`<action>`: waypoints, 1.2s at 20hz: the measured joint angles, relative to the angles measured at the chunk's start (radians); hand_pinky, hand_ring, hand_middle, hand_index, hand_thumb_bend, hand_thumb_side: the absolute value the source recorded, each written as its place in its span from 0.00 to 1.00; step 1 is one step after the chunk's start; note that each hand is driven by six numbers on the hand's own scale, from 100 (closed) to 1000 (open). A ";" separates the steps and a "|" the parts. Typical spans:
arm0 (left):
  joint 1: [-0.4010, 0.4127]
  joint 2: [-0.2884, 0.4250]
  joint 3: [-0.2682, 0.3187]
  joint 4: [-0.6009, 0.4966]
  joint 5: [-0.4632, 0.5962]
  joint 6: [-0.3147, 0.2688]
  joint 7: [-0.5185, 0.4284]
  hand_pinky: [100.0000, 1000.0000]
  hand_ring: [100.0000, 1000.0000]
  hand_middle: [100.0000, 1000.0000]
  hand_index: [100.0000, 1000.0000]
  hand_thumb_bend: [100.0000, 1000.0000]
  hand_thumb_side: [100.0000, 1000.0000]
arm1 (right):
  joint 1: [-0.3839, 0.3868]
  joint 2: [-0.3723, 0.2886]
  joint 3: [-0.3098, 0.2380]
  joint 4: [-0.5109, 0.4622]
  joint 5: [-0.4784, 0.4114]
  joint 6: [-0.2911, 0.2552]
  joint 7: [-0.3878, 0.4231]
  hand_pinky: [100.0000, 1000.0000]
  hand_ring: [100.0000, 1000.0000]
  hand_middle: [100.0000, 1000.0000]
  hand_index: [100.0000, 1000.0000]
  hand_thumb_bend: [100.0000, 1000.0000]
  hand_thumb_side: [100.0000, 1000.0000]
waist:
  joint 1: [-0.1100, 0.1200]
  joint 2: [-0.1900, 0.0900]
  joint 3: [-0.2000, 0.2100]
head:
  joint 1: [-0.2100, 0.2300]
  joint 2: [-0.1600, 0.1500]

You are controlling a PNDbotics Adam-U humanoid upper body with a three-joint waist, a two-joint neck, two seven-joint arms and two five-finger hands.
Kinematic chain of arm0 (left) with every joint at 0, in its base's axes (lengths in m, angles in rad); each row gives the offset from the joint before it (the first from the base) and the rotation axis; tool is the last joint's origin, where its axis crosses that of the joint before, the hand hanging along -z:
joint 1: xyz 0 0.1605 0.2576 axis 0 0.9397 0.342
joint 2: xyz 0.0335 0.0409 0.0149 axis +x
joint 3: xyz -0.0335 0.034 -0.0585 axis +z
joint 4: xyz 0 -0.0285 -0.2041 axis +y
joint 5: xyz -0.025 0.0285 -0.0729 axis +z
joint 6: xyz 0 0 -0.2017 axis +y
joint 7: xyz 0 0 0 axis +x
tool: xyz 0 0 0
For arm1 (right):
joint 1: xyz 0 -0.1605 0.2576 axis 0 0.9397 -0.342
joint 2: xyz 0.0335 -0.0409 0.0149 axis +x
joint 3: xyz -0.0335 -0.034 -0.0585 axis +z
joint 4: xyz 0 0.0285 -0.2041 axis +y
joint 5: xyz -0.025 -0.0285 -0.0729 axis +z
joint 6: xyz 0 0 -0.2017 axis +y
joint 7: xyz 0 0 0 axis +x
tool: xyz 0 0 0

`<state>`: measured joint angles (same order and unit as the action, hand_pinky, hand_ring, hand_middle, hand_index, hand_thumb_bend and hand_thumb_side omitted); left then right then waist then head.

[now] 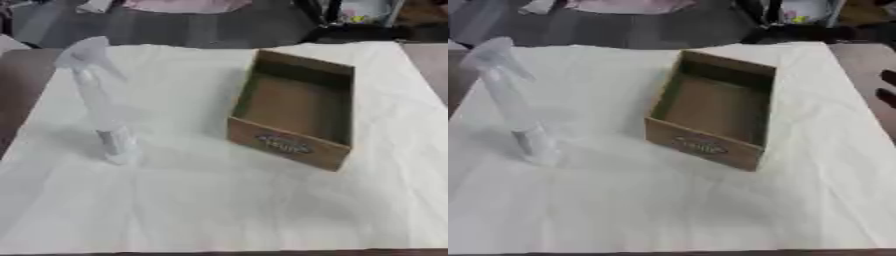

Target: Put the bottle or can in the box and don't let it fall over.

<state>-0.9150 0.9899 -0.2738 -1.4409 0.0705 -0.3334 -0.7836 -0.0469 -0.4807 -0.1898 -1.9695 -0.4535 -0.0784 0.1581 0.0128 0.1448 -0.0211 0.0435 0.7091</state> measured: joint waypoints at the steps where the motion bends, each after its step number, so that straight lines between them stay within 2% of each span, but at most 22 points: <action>1: 0.000 -0.002 0.000 0.003 0.002 0.007 -0.007 0.75 0.79 0.80 0.94 0.00 0.98 | 0.000 0.000 0.000 0.000 0.000 0.000 0.000 0.95 0.97 1.00 0.94 0.14 0.47 | 0.000 0.000 0.000 | 0.000 -0.001; 8: 0.002 -0.006 -0.009 0.011 0.018 0.042 -0.042 0.76 0.80 0.80 0.94 0.00 1.00 | -0.002 0.000 0.000 0.000 0.000 0.001 0.002 0.95 0.97 1.00 0.94 0.14 0.47 | 0.002 0.000 -0.003 | -0.001 -0.015; 16: 0.019 -0.006 -0.040 0.017 0.004 0.041 -0.041 0.76 0.80 0.81 0.94 0.00 1.00 | -0.006 0.000 0.005 0.000 0.000 0.004 0.005 0.95 0.97 1.00 0.94 0.14 0.47 | 0.003 0.000 -0.005 | -0.011 -0.061; 24: 0.030 -0.006 -0.050 0.023 -0.013 0.034 -0.034 0.77 0.81 0.81 0.94 0.00 0.99 | -0.006 0.000 0.006 0.000 0.000 0.003 0.007 0.95 0.97 1.00 0.94 0.14 0.47 | 0.004 0.002 -0.008 | -0.019 -0.079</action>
<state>-0.8853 0.9835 -0.3236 -1.4174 0.0580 -0.2993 -0.8176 -0.0531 -0.4807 -0.1842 -1.9694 -0.4536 -0.0759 0.1650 0.0165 0.1469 -0.0288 0.0246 0.6306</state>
